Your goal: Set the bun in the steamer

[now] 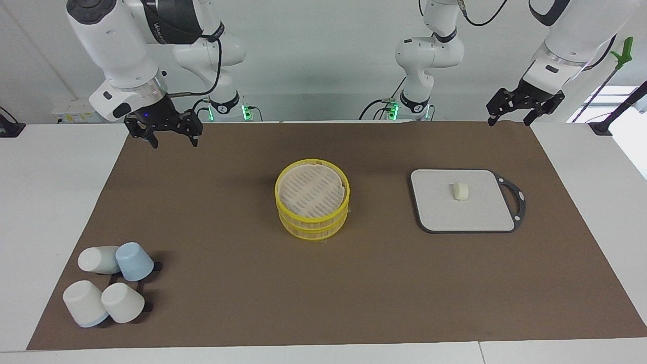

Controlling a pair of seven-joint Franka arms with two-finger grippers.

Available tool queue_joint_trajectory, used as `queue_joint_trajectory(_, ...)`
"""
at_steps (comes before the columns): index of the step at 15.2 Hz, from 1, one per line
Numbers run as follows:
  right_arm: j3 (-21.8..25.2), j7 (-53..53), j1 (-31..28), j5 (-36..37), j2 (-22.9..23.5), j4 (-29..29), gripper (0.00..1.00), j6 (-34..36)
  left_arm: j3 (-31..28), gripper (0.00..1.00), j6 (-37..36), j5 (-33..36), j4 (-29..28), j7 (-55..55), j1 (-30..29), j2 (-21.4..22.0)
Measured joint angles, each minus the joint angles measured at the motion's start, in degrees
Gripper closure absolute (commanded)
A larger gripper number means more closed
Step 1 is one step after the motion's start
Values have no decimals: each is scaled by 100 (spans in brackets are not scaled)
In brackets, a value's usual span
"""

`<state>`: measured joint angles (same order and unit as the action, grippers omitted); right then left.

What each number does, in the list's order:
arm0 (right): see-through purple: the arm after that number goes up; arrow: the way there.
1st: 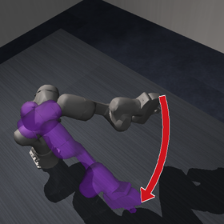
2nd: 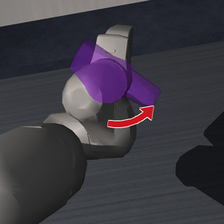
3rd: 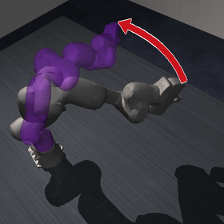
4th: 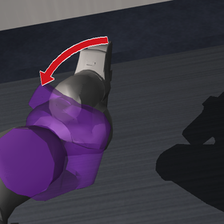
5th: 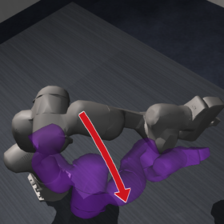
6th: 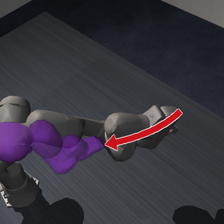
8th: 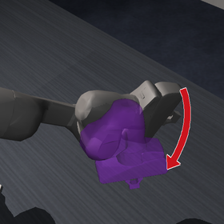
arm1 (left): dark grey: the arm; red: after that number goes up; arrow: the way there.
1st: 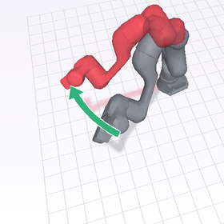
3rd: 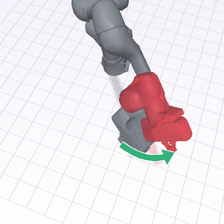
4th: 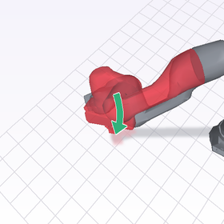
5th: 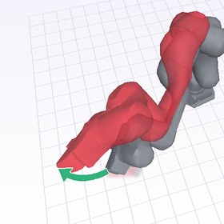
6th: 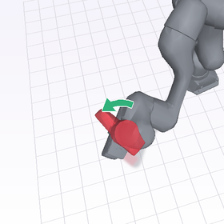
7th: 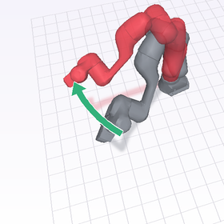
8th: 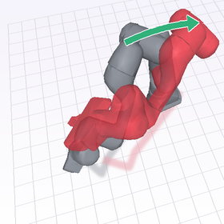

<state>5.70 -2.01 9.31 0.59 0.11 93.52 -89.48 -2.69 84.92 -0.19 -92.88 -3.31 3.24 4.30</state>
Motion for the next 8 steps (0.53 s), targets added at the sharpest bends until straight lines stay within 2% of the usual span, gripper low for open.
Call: queue_joint_trajectory(8,2,0,-3,0,-15,24,0,190,0,0,35,0,-8,0,0,-7)
